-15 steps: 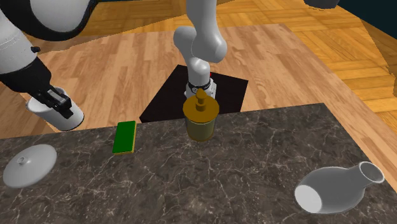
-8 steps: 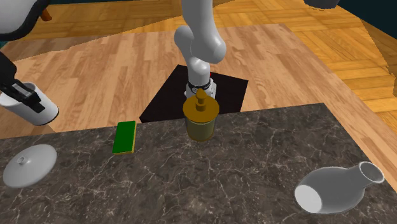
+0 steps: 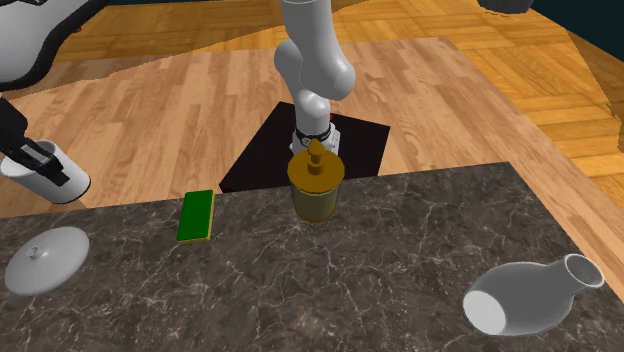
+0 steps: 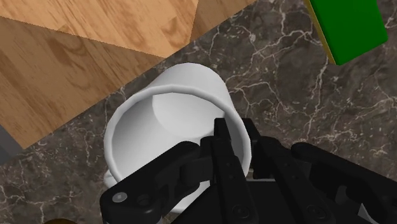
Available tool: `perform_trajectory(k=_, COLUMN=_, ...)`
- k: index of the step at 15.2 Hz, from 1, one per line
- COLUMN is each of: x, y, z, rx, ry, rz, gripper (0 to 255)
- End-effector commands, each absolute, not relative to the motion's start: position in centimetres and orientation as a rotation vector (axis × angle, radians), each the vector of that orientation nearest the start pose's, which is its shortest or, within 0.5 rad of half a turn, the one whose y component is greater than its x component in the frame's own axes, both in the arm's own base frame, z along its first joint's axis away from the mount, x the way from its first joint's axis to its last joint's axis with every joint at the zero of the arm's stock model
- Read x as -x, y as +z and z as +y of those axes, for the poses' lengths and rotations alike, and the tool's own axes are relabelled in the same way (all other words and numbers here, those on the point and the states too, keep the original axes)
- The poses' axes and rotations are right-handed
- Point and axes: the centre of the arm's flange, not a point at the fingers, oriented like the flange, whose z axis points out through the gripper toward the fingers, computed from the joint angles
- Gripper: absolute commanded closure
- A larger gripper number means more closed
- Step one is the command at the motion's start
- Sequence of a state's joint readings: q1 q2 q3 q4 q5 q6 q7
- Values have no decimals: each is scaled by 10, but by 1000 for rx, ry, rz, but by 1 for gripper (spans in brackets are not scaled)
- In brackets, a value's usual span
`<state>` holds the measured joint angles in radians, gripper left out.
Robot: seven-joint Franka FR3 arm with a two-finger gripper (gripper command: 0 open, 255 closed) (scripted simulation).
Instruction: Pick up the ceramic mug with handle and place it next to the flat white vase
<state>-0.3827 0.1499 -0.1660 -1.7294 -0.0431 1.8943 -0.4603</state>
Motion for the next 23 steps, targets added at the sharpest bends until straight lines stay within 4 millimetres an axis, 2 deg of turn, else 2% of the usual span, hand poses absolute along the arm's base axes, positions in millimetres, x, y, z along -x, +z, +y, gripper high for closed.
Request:
perform_trajectory(k=1, x=-521, y=480, z=-317, rx=3205, ry=26, rz=117, gripper=255)
perform_trajectory(k=23, x=-521, y=364, z=-317, rx=3205, ry=26, rz=117, gripper=255)
